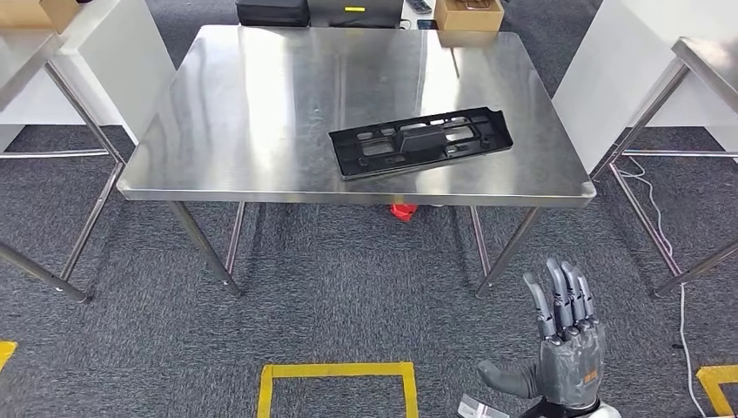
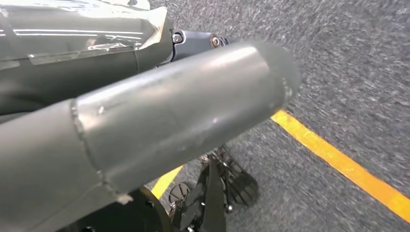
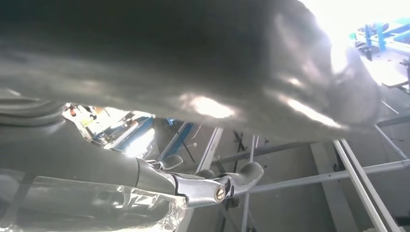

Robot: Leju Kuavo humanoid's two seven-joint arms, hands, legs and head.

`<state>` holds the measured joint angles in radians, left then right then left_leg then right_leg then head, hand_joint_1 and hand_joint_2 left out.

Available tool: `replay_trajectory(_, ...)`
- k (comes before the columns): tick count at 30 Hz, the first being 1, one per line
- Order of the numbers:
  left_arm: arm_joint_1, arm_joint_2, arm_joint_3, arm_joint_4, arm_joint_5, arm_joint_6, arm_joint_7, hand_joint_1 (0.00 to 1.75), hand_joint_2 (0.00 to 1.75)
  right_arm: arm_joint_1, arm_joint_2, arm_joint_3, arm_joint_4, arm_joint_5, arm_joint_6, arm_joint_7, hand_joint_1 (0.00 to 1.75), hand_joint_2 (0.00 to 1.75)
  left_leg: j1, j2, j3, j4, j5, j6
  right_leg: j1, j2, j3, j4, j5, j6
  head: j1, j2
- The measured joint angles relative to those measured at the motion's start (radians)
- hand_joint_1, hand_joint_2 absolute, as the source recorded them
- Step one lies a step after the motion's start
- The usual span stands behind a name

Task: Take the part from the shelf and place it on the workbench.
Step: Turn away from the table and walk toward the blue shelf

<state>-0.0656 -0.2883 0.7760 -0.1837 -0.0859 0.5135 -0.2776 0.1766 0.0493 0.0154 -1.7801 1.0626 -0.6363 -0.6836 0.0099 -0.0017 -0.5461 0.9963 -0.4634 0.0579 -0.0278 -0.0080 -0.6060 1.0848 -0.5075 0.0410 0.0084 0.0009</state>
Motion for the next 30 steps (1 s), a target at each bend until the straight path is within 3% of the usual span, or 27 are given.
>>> replay_trajectory(2, 0.0, -0.001, -0.001, 0.0, 0.0, 0.003, 0.001, 0.0, 0.0, -0.003, 0.0, 0.003, 0.012, -0.003, 0.0, 0.003, 0.0, 0.0, -0.004, 0.001, -0.02, 0.001, 0.014, 0.007, 0.0, 0.002, -0.044, 0.129, -0.073, -0.006, 0.004, 0.0)
replay_trajectory(3, 0.0, -0.002, -0.002, 0.0, -0.001, 0.005, 0.002, 0.0, 0.0, -0.004, -0.001, 0.006, 0.019, -0.002, 0.0, 0.007, 0.0, 0.0, -0.006, 0.001, -0.03, 0.001, 0.022, 0.008, 0.001, 0.002, -0.052, 0.172, -0.092, -0.003, 0.004, 0.0)
replay_trajectory(4, 0.0, -0.002, -0.002, 0.0, -0.002, 0.007, 0.004, 0.0, 0.0, -0.007, -0.002, 0.009, 0.027, 0.001, 0.0, 0.01, 0.0, 0.0, -0.007, 0.001, -0.04, 0.002, 0.029, 0.008, 0.002, 0.003, -0.042, 0.181, -0.095, 0.003, 0.005, 0.0)
replay_trajectory(5, 0.0, -0.002, -0.003, 0.0, -0.003, 0.009, 0.006, 0.0, 0.0, -0.01, -0.002, 0.012, 0.035, 0.006, 0.0, 0.012, 0.0, 0.0, -0.009, 0.001, -0.048, 0.002, 0.036, 0.006, 0.002, 0.003, -0.011, 0.147, -0.082, 0.01, 0.005, 0.0)
replay_trajectory(6, 0.0, -0.003, -0.003, 0.0, -0.004, 0.011, 0.008, 0.0, 0.0, -0.015, -0.002, 0.015, 0.043, 0.01, 0.0, 0.013, 0.0, 0.0, -0.01, 0.0, -0.055, 0.002, 0.042, 0.004, 0.003, 0.003, 0.038, 0.079, -0.061, 0.015, 0.005, 0.0)
replay_trajectory(8, -0.001, -0.004, -0.004, 0.0, -0.006, 0.012, 0.01, 0.0, 0.0, -0.026, -0.001, 0.017, 0.054, 0.014, 0.0, 0.014, 0.0, 0.0, -0.012, -0.001, -0.065, 0.002, 0.056, -0.004, 0.01, 0.004, 0.132, -0.065, -0.032, 0.012, 0.004, 0.0)
replay_trajectory(10, -0.001, -0.006, -0.004, 0.0, -0.006, 0.012, 0.011, 0.0, 0.0, -0.034, 0.0, 0.021, 0.063, 0.018, 0.0, 0.017, 0.0, 0.0, -0.014, -0.001, -0.068, 0.003, 0.067, -0.015, 0.019, 0.006, 0.157, -0.122, -0.023, 0.001, 0.004, 0.0)
replay_trajectory(11, -0.002, -0.006, -0.005, 0.0, -0.006, 0.012, 0.01, 0.0, 0.0, -0.037, 0.0, 0.023, 0.067, 0.019, 0.0, 0.019, 0.0, 0.0, -0.014, -0.001, -0.069, 0.002, 0.072, -0.021, 0.022, 0.007, 0.151, -0.119, -0.016, -0.005, 0.005, 0.0)
replay_trajectory(13, -0.001, -0.007, -0.005, 0.0, -0.005, 0.011, 0.009, 0.0, 0.0, -0.045, 0.002, 0.027, 0.076, 0.021, 0.0, 0.023, 0.0, 0.0, -0.011, -0.002, -0.078, 0.012, 0.065, -0.032, 0.011, 0.007, 0.138, -0.123, -0.005, -0.021, 0.005, 0.0)
replay_trajectory(15, 0.0, -0.008, -0.005, 0.0, -0.003, 0.01, 0.007, 0.0, 0.0, -0.051, 0.005, 0.033, 0.083, 0.023, 0.0, 0.024, 0.0, 0.0, -0.006, -0.002, -0.1, 0.074, -0.008, -0.044, 0.001, 0.004, 0.122, -0.126, 0.014, -0.039, 0.0, 0.0)
replay_trajectory(17, 0.0, -0.008, -0.005, 0.0, 0.0, 0.008, 0.004, 0.0, 0.0, -0.053, 0.007, 0.038, 0.091, 0.023, 0.0, 0.026, 0.0, 0.0, -0.004, -0.001, -0.13, 0.193, -0.106, -0.055, 0.003, 0.001, 0.106, -0.124, 0.03, -0.046, -0.006, 0.0)
replay_trajectory(18, 0.0, -0.008, -0.005, 0.0, 0.001, 0.007, 0.002, 0.0, 0.0, -0.053, 0.007, 0.039, 0.096, 0.024, 0.0, 0.026, 0.0, 0.0, -0.002, -0.001, -0.138, 0.245, -0.13, -0.059, 0.003, 0.0, 0.097, -0.123, 0.038, -0.045, -0.006, 0.0)
replay_trajectory(19, 0.0, -0.008, -0.005, 0.0, 0.001, 0.006, 0.002, 0.0, 0.0, -0.053, 0.007, 0.04, 0.1, 0.024, 0.0, 0.027, 0.0, 0.0, 0.0, -0.001, -0.133, 0.271, -0.131, -0.062, 0.003, -0.001, 0.088, -0.12, 0.045, -0.043, -0.006, 0.0)
replay_trajectory(20, 0.0, -0.008, -0.005, 0.0, 0.002, 0.006, 0.001, 0.0, 0.0, -0.053, 0.008, 0.041, 0.103, 0.024, 0.0, 0.027, 0.0, 0.0, 0.003, -0.001, -0.111, 0.26, -0.114, -0.065, 0.002, -0.002, 0.078, -0.115, 0.051, -0.04, -0.006, 0.0)
replay_trajectory(22, 0.0, -0.008, -0.005, 0.0, 0.002, 0.005, 0.001, 0.0, 0.0, -0.055, 0.008, 0.041, 0.108, 0.024, 0.0, 0.027, 0.0, 0.0, 0.009, -0.001, -0.023, 0.143, -0.07, -0.069, -0.001, -0.002, 0.06, -0.103, 0.057, -0.034, -0.006, 0.0)
replay_trajectory(24, -0.001, -0.008, -0.005, 0.0, 0.002, 0.003, 0.001, 0.0, 0.0, -0.059, 0.008, 0.042, 0.11, 0.024, 0.0, 0.028, 0.0, 0.0, 0.01, -0.004, 0.042, 0.039, -0.057, -0.065, 0.003, -0.002, 0.046, -0.089, 0.063, -0.026, -0.007, 0.0)
replay_trajectory(25, -0.002, -0.008, -0.005, 0.0, 0.002, 0.002, 0.001, 0.0, 0.0, -0.061, 0.008, 0.042, 0.111, 0.024, 0.0, 0.028, 0.0, 0.0, 0.008, -0.006, 0.049, 0.02, -0.06, -0.06, 0.007, -0.002, 0.041, -0.085, 0.067, -0.019, -0.007, 0.0)
replay_trajectory(28, -0.002, -0.008, -0.005, 0.0, 0.004, -0.001, -0.001, 0.0, 0.0, -0.063, 0.006, 0.043, 0.114, 0.021, 0.0, 0.033, 0.0, 0.0, 0.001, -0.004, 0.031, 0.014, -0.044, -0.028, 0.011, 0.0, 0.026, -0.08, 0.076, 0.005, -0.004, 0.0)
replay_trajectory(30, -0.002, -0.008, -0.005, -0.001, 0.009, -0.008, -0.004, 0.0, 0.0, -0.064, 0.002, 0.045, 0.116, 0.009, 0.0, 0.041, 0.0, 0.0, 0.0, -0.001, 0.011, 0.009, -0.023, -0.002, 0.008, 0.002, -0.007, -0.023, 0.027, 0.003, 0.0, 0.0)
